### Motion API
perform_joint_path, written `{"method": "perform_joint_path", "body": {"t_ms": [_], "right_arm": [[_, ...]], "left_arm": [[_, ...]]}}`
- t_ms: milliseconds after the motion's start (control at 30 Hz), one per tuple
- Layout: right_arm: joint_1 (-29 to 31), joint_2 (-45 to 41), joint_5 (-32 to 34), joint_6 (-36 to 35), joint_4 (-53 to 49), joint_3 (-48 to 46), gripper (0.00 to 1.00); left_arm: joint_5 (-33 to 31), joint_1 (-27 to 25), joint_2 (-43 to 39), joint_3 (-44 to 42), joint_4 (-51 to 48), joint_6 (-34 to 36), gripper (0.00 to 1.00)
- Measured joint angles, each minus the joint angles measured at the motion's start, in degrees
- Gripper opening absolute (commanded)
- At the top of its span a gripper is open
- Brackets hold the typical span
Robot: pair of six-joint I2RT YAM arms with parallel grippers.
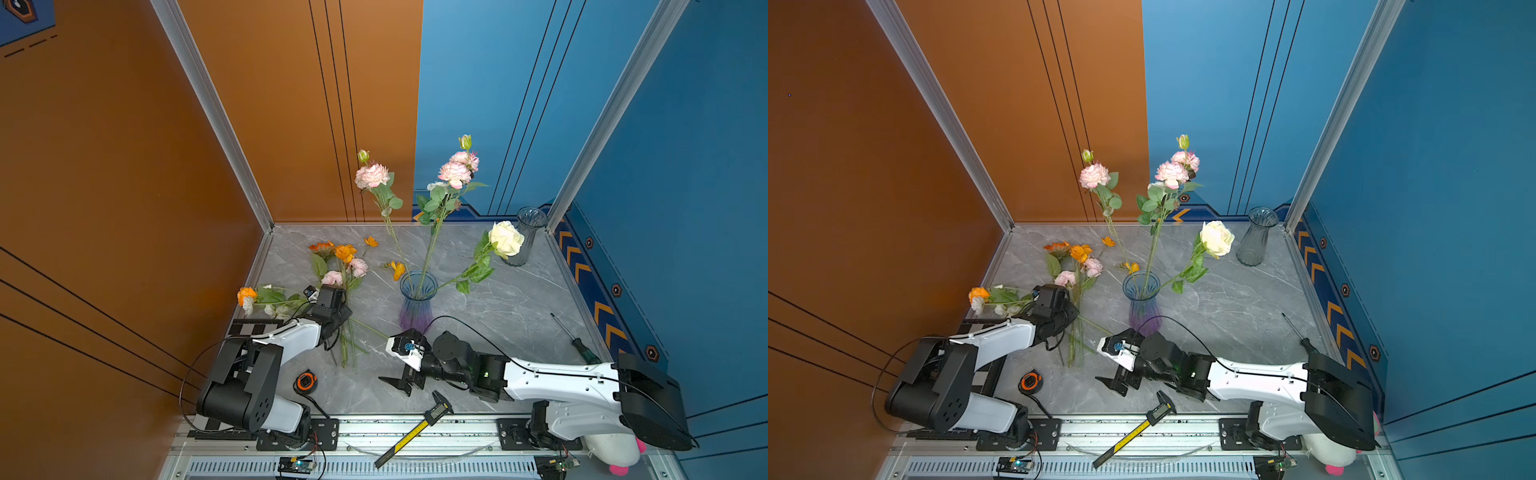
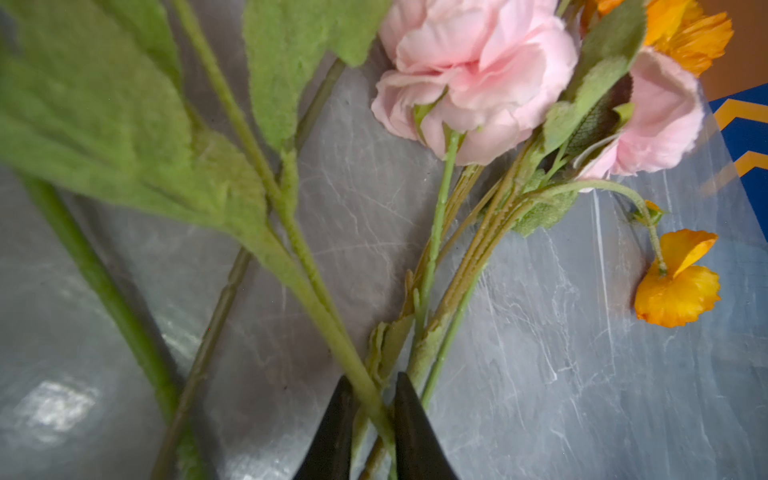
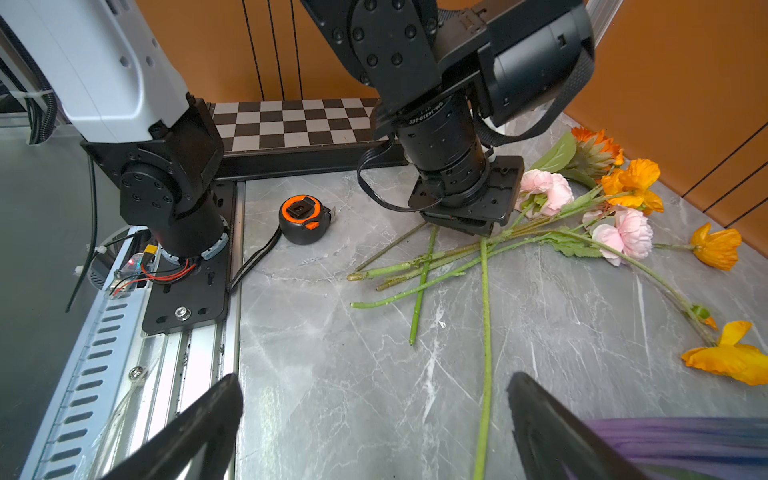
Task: Arrange the flowers into the vase
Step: 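Return the left gripper to the flower pile while the right gripper withdraws, then close the left gripper on the white flower stem and lift it upright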
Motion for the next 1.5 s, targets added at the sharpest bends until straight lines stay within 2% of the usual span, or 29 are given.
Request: {"method": "perform_joint_path", "body": {"t_ms": [267, 567, 800, 967, 1167, 1300, 1500], "right_arm": [[0.00, 0.57, -0.02, 0.00, -0.04, 0.00, 1.00], [0.00, 0.81, 0.00, 0.00, -0.15, 0.00, 1.00], [0.00, 0.81, 0.00, 0.00, -0.13, 0.00, 1.00], [-0.42, -0.37, 0.00, 0.02, -0.13, -0.31, 1.00], [-1.77, -6.32, 1.75, 0.07, 0.33, -2.45, 1.00], [-2.99, -10.05, 4.50, 0.48, 1.51, -4.83, 1.00], [-4.50, -12.46, 8.83, 1.14, 2.75, -7.17, 1.00]], "left_arm": [[-0.33, 0.00, -3.69, -0.79, 1.16, -0.90, 0.00], [-3.19, -0.94, -16.63, -2.32, -3.21, -1.40, 0.00], [-5.44, -2.60, -23.08, -2.12, -9.05, 0.24, 0.00], [-10.49, -9.97, -30.16, 4.46, -12.79, 7.15, 0.00], [-18.75, -19.28, -35.52, 13.20, -10.56, 16.39, 0.00], [-22.53, -24.22, -35.17, 15.82, -6.40, 22.62, 0.00], [-27.30, -32.46, -30.14, 23.17, 2.89, 35.04, 0.00]]}}
